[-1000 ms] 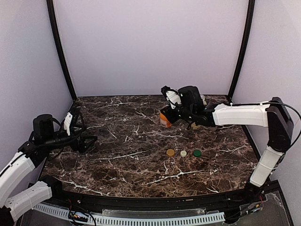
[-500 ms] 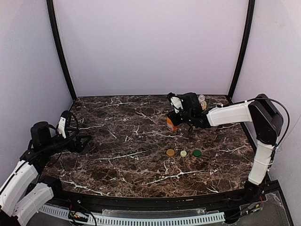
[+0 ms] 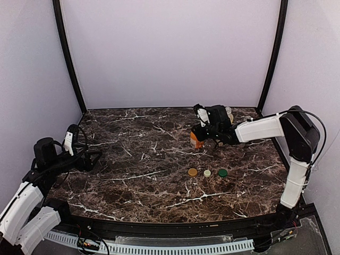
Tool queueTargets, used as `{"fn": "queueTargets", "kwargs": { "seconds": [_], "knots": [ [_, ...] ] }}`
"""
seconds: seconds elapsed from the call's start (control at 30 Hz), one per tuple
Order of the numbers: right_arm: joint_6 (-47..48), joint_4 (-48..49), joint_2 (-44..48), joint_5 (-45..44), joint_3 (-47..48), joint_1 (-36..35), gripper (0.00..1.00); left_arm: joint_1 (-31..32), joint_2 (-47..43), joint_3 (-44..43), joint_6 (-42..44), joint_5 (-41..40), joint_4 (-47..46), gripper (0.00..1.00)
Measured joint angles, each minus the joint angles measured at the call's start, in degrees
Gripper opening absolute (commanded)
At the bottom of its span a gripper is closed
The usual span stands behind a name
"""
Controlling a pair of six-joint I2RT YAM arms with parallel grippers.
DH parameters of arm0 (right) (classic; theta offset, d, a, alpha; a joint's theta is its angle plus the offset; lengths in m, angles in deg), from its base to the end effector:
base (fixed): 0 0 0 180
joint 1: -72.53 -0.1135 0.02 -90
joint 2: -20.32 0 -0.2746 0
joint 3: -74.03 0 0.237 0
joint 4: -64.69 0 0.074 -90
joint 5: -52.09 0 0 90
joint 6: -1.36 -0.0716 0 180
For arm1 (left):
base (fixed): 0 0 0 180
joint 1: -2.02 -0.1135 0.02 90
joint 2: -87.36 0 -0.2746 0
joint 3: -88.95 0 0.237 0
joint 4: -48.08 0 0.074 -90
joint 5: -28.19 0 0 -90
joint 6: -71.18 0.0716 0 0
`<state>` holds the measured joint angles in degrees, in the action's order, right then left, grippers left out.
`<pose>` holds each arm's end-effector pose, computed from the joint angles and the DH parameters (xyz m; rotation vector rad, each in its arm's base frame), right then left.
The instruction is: Unscrew the bottle caps
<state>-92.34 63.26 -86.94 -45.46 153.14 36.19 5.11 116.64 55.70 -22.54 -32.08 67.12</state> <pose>0.3572 0.2511 0.1924 -0.5111 2.0317 0.2875 0.1463 -0.0435 0.2288 0.3557 1.7991 -0.5580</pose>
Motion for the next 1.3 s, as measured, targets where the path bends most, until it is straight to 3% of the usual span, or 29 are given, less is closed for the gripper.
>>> {"fn": "queueTargets", "kwargs": {
  "seconds": [0.13, 0.3, 0.43, 0.67, 0.93, 1.1, 1.3],
  "knots": [
    [-0.4, -0.7, 0.0, 0.3, 0.1, 0.0, 0.64, 0.0, 0.0, 0.0, 0.0, 0.0, 0.0, 0.99],
    [0.2, -3.3, 0.0, 0.4, 0.4, 0.0, 0.76, 0.0, 0.0, 0.0, 0.0, 0.3, 0.0, 0.99],
    [1.0, -5.0, 0.0, 1.2, 1.4, 0.0, 0.98, -0.1, -0.4, 0.0, 0.0, 0.5, 0.0, 0.99],
    [4.0, -11.0, 1.8, 5.2, 7.8, 0.0, 0.99, -0.3, -1.2, 0.3, 0.0, 0.6, -0.1, 0.99],
    [4.5, -20.6, 12.3, 3.3, 19.1, 1.9, 0.99, -0.4, -3.1, 0.7, 0.0, -0.6, 0.0, 0.99],
    [0.7, -27.6, 21.6, 0.3, 19.4, 13.3, 0.99, -0.7, -5.0, 1.7, 0.0, -2.7, 0.0, 0.99],
    [-3.5, -34.7, 34.6, -0.4, 7.9, 31.1, 0.99, -1.0, -6.8, 2.3, 0.1, -4.2, 0.0, 0.99]
  ]
}}
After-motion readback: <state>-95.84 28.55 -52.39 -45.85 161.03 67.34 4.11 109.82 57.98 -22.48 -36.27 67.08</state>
